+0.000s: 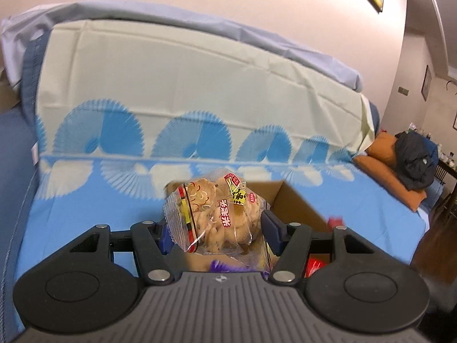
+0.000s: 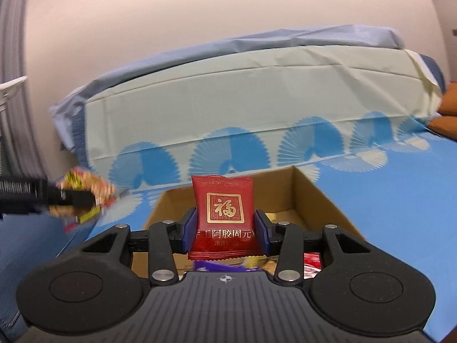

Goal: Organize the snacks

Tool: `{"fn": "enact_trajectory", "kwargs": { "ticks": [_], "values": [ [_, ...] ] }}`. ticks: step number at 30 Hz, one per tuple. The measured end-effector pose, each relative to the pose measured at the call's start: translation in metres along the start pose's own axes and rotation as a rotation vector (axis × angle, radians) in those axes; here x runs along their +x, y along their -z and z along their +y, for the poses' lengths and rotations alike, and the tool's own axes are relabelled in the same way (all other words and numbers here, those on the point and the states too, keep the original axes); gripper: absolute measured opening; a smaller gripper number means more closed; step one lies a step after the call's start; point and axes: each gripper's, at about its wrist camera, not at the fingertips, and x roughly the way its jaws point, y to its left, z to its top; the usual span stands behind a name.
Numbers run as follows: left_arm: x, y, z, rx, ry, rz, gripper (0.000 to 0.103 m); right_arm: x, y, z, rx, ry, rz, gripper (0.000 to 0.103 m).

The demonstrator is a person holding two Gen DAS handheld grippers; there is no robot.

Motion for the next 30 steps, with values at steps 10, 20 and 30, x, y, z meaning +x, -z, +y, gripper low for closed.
{"fn": "enact_trajectory", "kwargs": {
  "ticks": [10, 20, 30],
  "values": [
    [0.052, -0.037, -0.048, 0.032, 0.004, 0.006, 0.079, 0.011, -0.001, -0.024, 0.082, 0.018, 0.022, 0.049],
    [0.023, -0.007, -0.062, 0.052, -0.013, 0.003, 0.102, 0.014, -0.001, -0.022, 0.068, 0.044, 0.041, 0.084],
    [-0.051, 0.045, -0.063, 0.103, -0.185, -0.085, 0.103, 0.005, 0.004, -0.014, 0.008, 0.057, 0.054, 0.102]
  ]
}}
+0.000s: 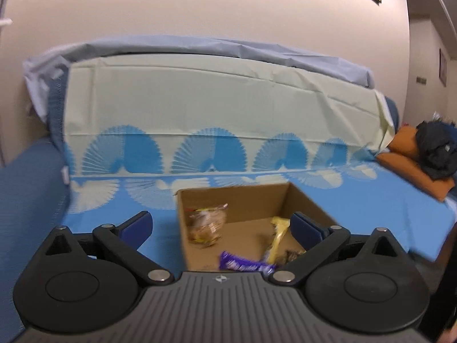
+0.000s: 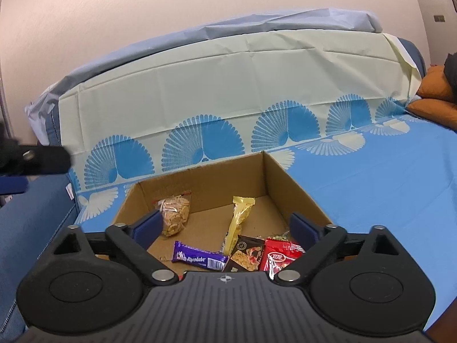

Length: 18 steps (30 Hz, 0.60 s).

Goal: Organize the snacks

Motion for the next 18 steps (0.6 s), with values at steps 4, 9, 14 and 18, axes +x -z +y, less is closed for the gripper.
{"fn": "enact_trajectory", "kwargs": {
  "ticks": [4, 9, 14, 18],
  "values": [
    [-0.016, 0.023, 0.004, -0.008, 0.001, 0.049, 0.103, -0.007, 0.003, 0.003, -0.038, 0.02, 0.01, 0.102],
    [-0.025, 0.054, 0.015, -0.126, 0.017, 0.146, 0.103, -0.021, 0.003, -0.001, -0.054, 0.076, 0.021, 0.102],
    [-0.028, 0.072, 0.015, -0.184, 0.041, 0.194, 0.103, -0.037, 0.0, -0.011, -0.066, 0.123, 0.032, 0.102],
    [-0.029, 0.078, 0.012, -0.174, 0.019, 0.175, 0.103, -0.05, -0.001, -0.015, -0.114, 0.135, 0.049, 0.102]
  ]
}}
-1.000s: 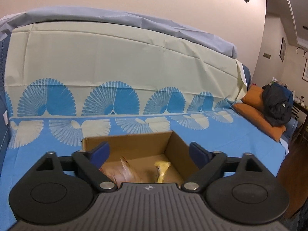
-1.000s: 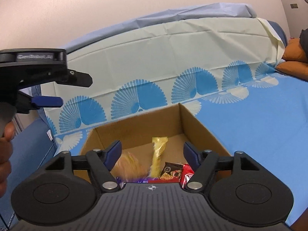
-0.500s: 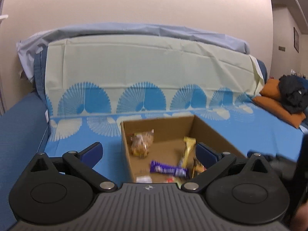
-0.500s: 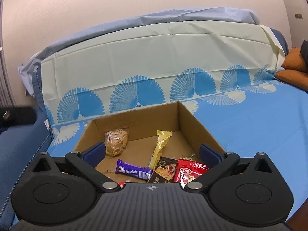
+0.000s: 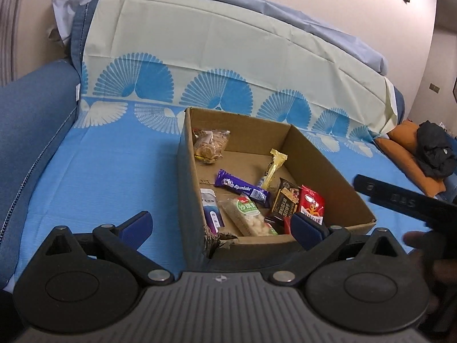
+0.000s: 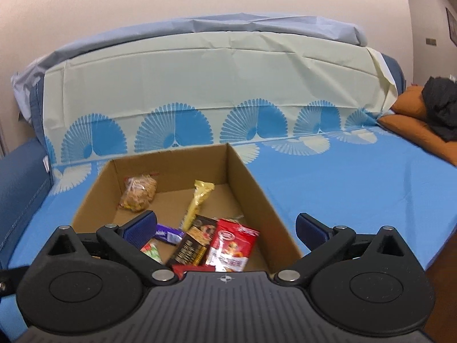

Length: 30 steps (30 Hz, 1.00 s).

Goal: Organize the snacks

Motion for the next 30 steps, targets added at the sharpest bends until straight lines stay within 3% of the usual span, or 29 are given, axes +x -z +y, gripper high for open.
{"fn": "enact_trajectory", "kwargs": {
  "ticks": [3, 7, 13, 17, 21, 30],
  "values": [
    [0.005, 0.005, -0.003, 0.011, -0.031, 0.012, 0.103, -0.01, 0.002, -0.003, -0.03, -0.003, 0.004, 0.102],
    [0.02, 0.009, -0.003, 0.006, -0.062, 0.091, 0.103, -0.019, 0.004, -0.003, -0.072, -0.031, 0.011, 0.102],
    [0.033, 0.008, -0.009, 0.019, -0.058, 0.163, 0.103, -0.013, 0.007, 0.008, -0.141, -0.039, 0.059, 0.102],
    [0.037, 0.01, -0.016, 0.043, -0.099, 0.186, 0.103, -0.011, 0.005, 0.013, -0.148, -0.054, 0.069, 0.102],
    [0.039, 0.01, -0.016, 0.028, -0.064, 0.206, 0.103, -0.009, 0.006, 0.016, -0.158, -0.059, 0.073, 0.102],
    [0.041, 0.013, -0.021, 0.033, -0.066, 0.212, 0.103, -0.004, 0.007, 0.015, -0.158, -0.066, 0.094, 0.102]
  ]
}}
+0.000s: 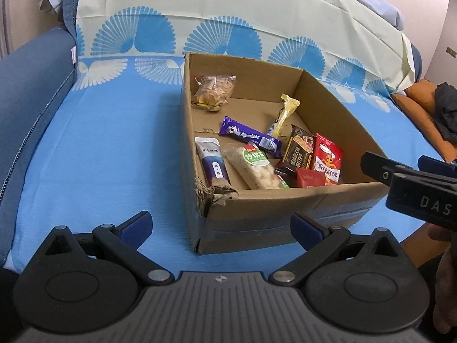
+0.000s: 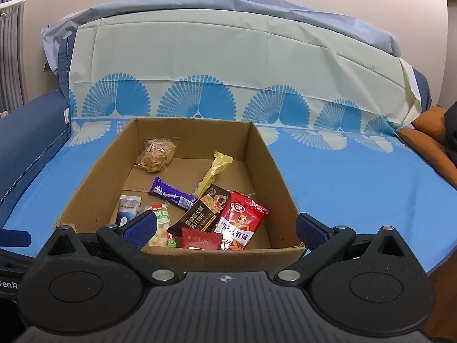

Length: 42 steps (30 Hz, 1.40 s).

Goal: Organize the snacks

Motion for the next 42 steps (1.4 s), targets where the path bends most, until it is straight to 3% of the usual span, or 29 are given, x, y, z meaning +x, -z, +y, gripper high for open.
{"fn": "enact_trajectory", "kwargs": {
  "ticks": [42],
  "values": [
    [0.0028, -0.001, -0.0083, 0.024, 0.018, -0.009, 0.103, 0.0067, 0.0038, 0.0089, -0.049, -0.022, 0.025, 0.102]
  ]
}}
